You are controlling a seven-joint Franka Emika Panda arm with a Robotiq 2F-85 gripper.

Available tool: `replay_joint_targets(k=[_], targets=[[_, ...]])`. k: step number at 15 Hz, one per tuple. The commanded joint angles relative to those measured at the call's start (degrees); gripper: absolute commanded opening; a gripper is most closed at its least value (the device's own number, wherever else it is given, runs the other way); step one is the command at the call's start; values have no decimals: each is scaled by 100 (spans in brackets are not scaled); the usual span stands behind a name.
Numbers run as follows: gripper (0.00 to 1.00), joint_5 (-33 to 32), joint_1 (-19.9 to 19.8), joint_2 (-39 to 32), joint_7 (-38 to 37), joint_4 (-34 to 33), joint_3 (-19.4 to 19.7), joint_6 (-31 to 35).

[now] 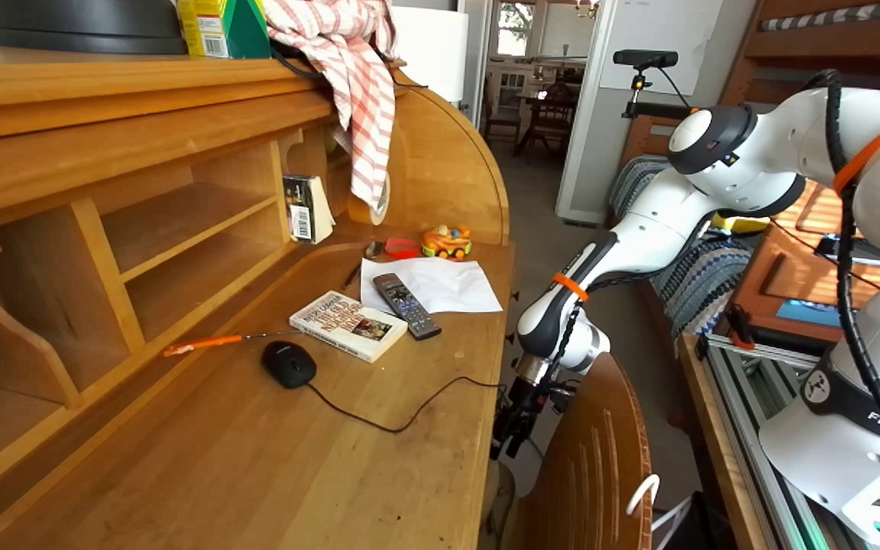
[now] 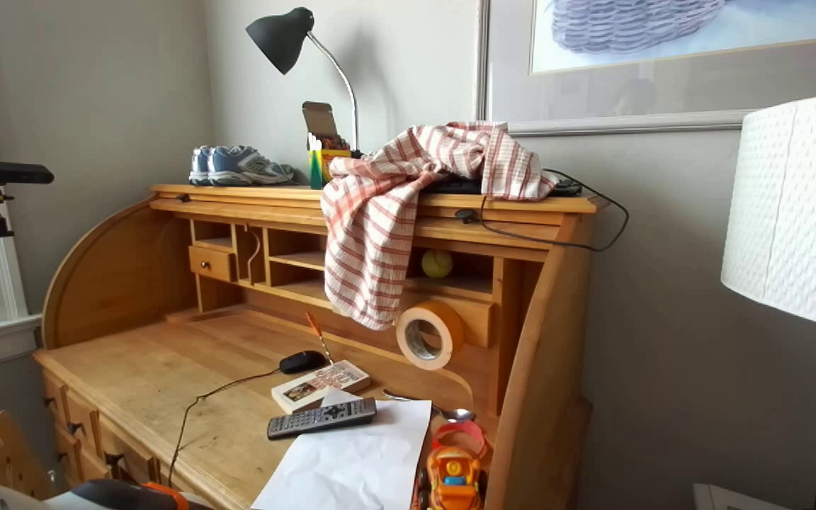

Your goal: Put the hat on the top of the desk

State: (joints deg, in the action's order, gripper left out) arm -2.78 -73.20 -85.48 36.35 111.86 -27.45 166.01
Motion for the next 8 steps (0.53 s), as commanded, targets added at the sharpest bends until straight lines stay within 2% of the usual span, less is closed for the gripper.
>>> replay_joint_targets(k=[1, 3, 5, 6, 7, 8], targets=[[100, 428, 287, 13, 433, -100, 3, 55], [100, 672, 426, 32, 578, -149, 5, 21], [90, 918, 571, 34, 724, -219, 16, -13], [80, 1039, 650, 34, 778, -262, 21, -23], [84, 1012, 677, -37, 775, -342, 46, -32], [81, 938, 680, -125, 740, -419, 46, -24]])
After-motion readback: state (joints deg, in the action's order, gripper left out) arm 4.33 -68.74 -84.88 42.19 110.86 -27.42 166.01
